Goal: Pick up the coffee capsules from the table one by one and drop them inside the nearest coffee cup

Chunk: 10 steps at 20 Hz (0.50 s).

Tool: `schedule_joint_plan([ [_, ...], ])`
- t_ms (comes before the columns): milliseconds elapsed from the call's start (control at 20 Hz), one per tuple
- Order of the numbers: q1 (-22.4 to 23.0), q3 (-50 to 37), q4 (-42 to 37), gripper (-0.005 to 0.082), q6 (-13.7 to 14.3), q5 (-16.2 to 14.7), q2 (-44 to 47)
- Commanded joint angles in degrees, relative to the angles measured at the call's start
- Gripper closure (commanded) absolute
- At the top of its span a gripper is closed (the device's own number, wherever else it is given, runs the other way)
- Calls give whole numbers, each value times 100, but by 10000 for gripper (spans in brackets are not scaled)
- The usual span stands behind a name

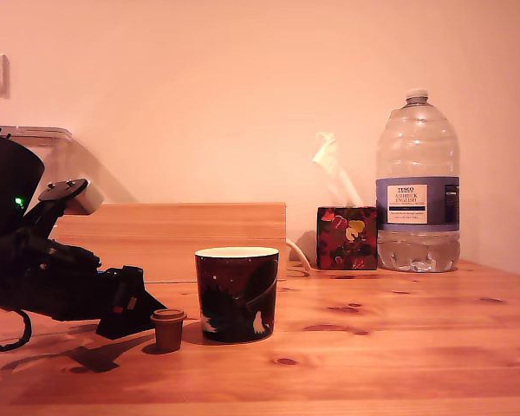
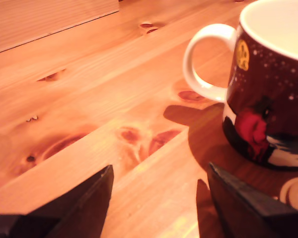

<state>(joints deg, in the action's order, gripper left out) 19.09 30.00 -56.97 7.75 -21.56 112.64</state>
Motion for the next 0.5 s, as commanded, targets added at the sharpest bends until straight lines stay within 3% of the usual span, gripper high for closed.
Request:
schedule_joint_plan([
  [0,-24,-24,37,255,-61,24,-170],
  [450,-59,-114,136,253,-177,37,-221],
])
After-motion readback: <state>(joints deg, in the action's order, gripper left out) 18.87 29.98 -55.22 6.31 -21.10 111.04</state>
